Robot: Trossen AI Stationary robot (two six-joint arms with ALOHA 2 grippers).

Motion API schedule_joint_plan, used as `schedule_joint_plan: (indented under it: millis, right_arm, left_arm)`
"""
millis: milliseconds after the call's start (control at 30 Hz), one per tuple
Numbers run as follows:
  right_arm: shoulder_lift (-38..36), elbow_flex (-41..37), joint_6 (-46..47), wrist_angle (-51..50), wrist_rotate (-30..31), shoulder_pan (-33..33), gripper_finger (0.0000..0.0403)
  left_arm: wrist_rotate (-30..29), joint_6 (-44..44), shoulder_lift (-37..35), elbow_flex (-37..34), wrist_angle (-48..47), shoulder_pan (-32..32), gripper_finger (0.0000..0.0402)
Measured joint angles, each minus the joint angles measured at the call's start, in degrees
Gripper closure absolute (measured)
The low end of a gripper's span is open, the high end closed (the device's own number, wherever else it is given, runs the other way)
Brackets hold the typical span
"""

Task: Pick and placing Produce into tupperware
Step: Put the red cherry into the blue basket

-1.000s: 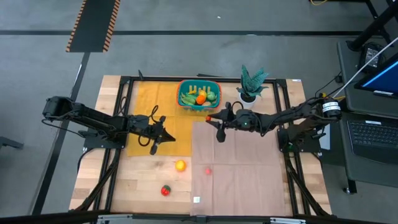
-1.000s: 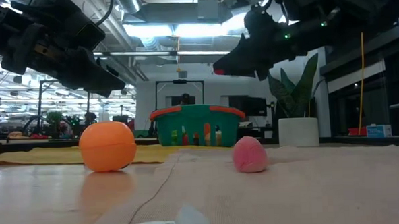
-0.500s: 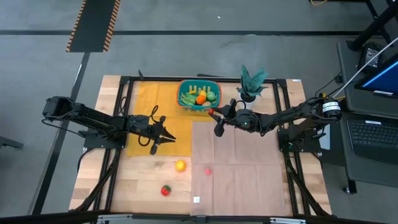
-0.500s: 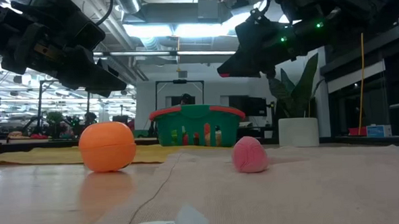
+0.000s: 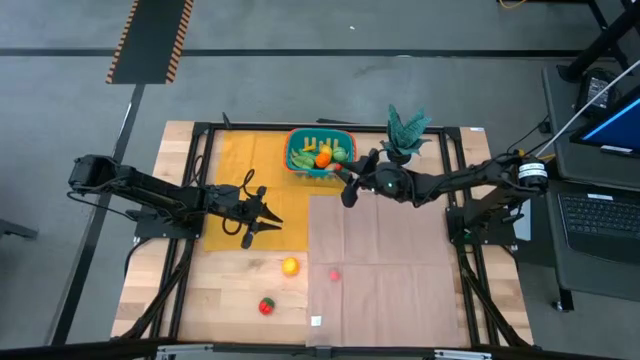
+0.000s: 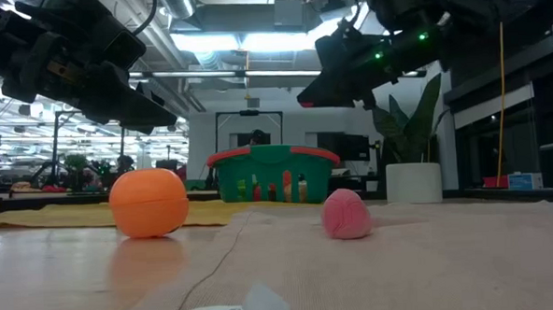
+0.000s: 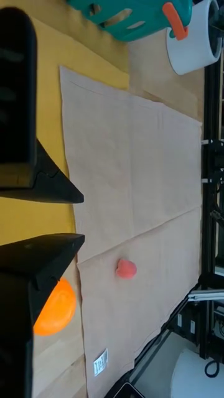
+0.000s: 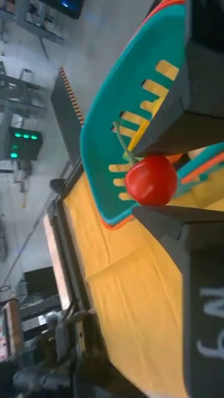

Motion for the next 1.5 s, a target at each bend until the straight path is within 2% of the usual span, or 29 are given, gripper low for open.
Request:
schedule_joint_plan:
  millis: [133, 267, 433, 633, 767, 1000, 1233, 1500]
  right_arm:
    - [0.00, 2.52, 2.91, -5.72, -4.93, -2.82, 0.0285]
    - [0.02, 5.02, 3.26, -11.56, -6.60, -4.33, 0.0285]
    - [0.04, 9.95, 4.52, -21.90, -12.57, -6.73, 0.0285]
    - [0.07, 17.59, 4.35, -35.26, -16.75, -9.89, 0.0284]
    - [0.07, 21.34, 4.53, -39.99, -21.17, -11.94, 0.0284]
    - [0.07, 23.27, 7.36, -42.67, -28.58, -15.20, 0.0285]
    - [2.60, 23.33, 7.41, -42.18, -28.76, -15.85, 0.0285]
    - [10.97, 23.33, 6.96, -36.30, -28.74, -15.85, 0.0285]
  left_arm:
    - [-0.01, 0.02, 0.00, 0.00, 0.00, 0.00, 0.0315]
    - [-0.01, 0.04, 0.00, 0.00, -0.01, 0.01, 0.0314]
    - [0.00, 0.08, 0.00, 0.00, -0.02, 0.00, 0.0324]
    - [0.00, 0.09, 0.00, 0.00, -0.02, 0.01, 0.0340]
    - [-0.01, 0.09, 0.00, 0.00, -0.03, 0.00, 0.0349]
    - [0.00, 0.09, 0.00, 0.00, -0.04, 0.00, 0.0366]
    - [0.00, 0.07, 0.00, 0.00, -0.04, -0.01, 0.0381]
    - [0.00, -0.01, 0.00, 0.00, -0.04, 0.01, 0.0399]
